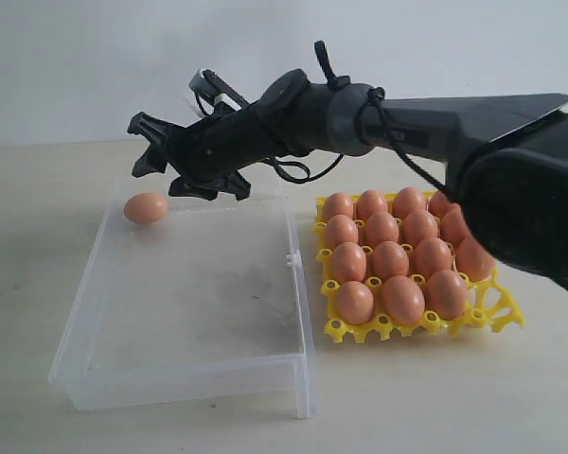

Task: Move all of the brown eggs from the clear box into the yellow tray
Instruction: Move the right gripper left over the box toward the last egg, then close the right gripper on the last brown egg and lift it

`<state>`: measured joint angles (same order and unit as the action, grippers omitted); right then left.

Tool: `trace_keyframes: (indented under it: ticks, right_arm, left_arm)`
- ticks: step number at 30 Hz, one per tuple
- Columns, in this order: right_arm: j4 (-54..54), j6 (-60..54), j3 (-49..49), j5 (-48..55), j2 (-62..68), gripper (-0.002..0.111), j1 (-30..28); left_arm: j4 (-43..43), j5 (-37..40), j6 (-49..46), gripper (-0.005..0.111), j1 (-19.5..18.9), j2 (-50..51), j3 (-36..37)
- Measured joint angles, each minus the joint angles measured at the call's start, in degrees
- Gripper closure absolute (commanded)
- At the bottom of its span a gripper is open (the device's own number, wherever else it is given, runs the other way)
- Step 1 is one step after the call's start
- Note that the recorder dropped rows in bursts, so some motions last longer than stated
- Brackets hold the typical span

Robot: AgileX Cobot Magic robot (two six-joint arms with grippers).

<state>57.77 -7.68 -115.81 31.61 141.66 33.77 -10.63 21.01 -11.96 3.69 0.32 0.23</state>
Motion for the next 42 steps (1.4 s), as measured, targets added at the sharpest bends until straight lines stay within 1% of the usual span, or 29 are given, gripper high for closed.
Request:
trace_keyframes:
  ticks: [4, 7, 13, 19, 31, 42]
  right_arm:
    - [0.5, 2.7, -6.7, 0.0, 4.2, 0.054, 0.2]
    - [0.5, 4.5, -9.2, 0.0, 6.5, 0.053, 0.2]
    - [-1.4, 5.8, -9.8, -0.1, 9.6, 0.042, 0.2]
    - [-2.0, 6.0, -10.1, -1.0, 11.4, 0.042, 0.2]
    - [-1.6, 6.8, -10.3, -6.7, 12.2, 0.043, 1.8]
    - [-1.9, 9.9, -14.0, -8.8, 14.5, 0.044, 3.5]
  left_arm:
    - [0.0, 0.0, 0.0, 0.107, 0.0, 0.0, 0.0]
    - [0.0, 0.0, 0.0, 0.107, 0.0, 0.0, 0.0]
    - [0.0, 0.0, 0.0, 0.107, 0.0, 0.0, 0.0]
    - [0.0, 0.0, 0.0, 0.107, 0.0, 0.0, 0.0]
    - [0.0, 0.0, 0.0, 0.107, 0.0, 0.0, 0.0]
    - [0.0, 0.0, 0.0, 0.107, 0.0, 0.0, 0.0]
